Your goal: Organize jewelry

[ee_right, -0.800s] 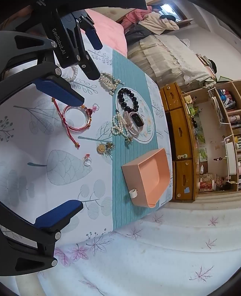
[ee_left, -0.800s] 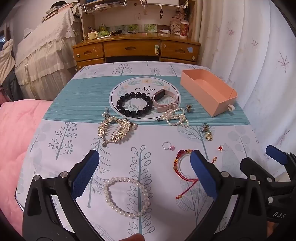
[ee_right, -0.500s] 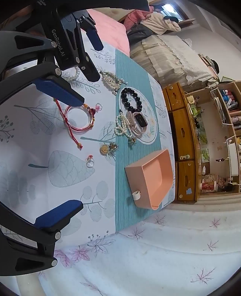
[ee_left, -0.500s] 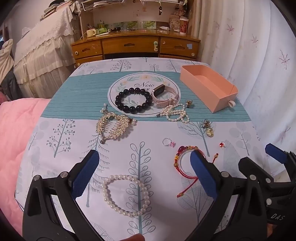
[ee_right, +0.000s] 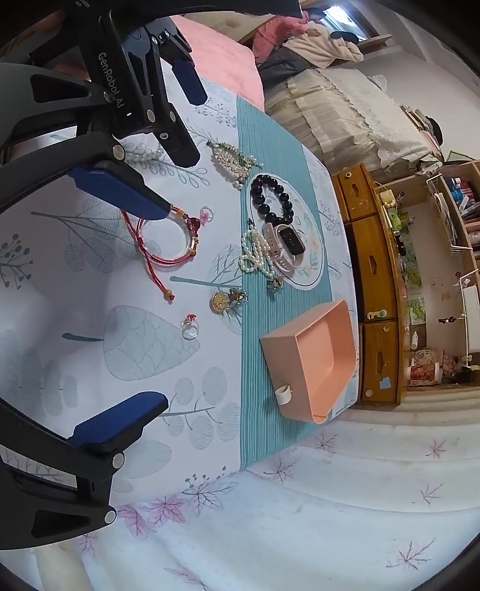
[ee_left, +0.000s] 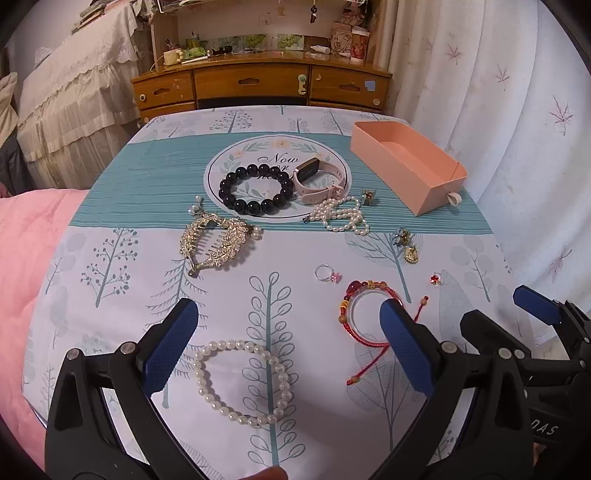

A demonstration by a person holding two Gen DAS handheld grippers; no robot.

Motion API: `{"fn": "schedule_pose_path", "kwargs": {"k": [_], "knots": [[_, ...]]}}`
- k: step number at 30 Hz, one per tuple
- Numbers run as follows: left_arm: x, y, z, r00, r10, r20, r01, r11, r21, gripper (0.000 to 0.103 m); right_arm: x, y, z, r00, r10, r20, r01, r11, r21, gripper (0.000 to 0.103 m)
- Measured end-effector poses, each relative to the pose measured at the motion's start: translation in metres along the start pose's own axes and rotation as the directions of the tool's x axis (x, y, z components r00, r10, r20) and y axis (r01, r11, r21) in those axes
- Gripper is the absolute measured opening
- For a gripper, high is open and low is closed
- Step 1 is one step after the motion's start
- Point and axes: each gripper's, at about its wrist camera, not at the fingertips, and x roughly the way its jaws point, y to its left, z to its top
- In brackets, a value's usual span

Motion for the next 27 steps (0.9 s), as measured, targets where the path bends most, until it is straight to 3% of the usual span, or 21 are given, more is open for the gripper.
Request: {"fn": "schedule_pose_path", "kwargs": {"k": [27], "knots": [[0.0078,0.0001,-0.0004,0.999,-0.014,-0.03,0.014,1.0,-0.003,0.098,0.0033,0.0037,-0.0026,1.0,-0.018,-0.022,0.018,1.0,-0.007,0.092]]}}
